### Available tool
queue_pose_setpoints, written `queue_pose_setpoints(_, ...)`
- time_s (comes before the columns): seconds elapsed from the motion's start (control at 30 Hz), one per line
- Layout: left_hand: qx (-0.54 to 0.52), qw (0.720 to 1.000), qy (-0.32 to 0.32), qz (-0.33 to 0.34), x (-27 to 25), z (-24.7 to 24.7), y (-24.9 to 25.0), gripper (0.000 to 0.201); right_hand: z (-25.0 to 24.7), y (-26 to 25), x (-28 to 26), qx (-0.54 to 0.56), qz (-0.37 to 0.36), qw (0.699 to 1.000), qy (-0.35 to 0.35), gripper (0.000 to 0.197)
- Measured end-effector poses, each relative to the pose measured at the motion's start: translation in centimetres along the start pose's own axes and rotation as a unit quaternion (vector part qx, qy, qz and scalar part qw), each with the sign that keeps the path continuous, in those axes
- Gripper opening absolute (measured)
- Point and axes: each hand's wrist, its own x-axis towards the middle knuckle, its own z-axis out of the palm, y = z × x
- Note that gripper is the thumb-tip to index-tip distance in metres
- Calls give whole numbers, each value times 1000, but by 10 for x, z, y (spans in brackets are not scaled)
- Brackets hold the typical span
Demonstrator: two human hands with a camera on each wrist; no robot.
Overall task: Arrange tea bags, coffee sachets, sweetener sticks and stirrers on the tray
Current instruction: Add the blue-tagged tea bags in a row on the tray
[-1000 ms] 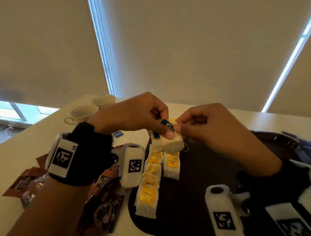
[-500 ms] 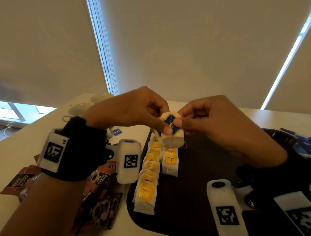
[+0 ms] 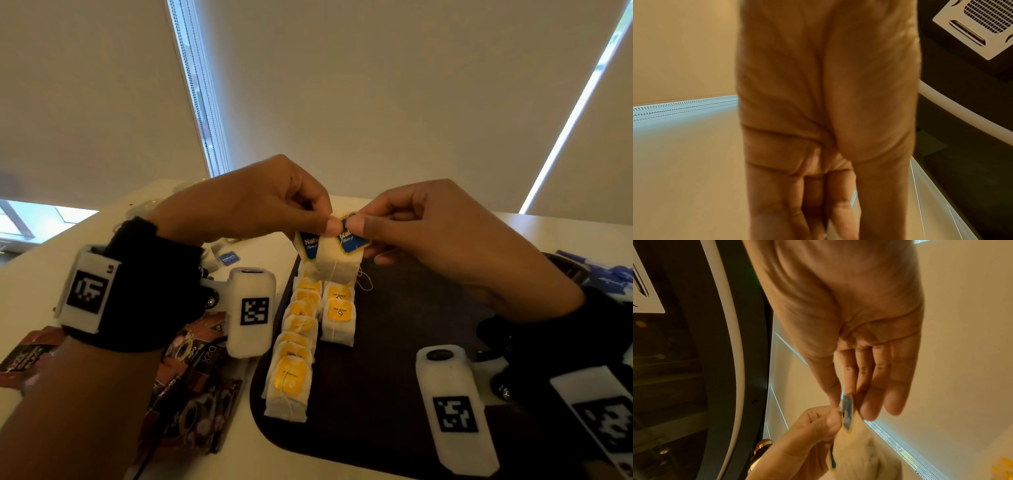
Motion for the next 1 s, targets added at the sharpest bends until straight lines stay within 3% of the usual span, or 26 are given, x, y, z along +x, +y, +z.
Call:
queue_pose_setpoints(0.27, -27, 1000, -12, 10, -2, -3, 0, 15, -2, 2, 0, -47, -22, 998, 27, 11)
queue_pose_setpoints(0.47, 23, 1000, 4, 11, -5, -11, -8, 15, -5, 4, -8, -103, 19, 995, -2, 8)
queue_pose_setpoints(0.67, 35, 999, 15, 23, -10, -14, -5, 14, 13, 15, -5, -172, 140, 967, -123, 11)
queue_pose_setpoints(0.8, 32, 999, 21, 35, -17, -20, -3, 13, 16, 17, -5, -149, 222, 940, -213, 12)
queue_pose_setpoints(1.0, 33, 998, 22, 39, -19, -24, -2, 12, 26, 23, 3, -140, 286, 923, -218, 18)
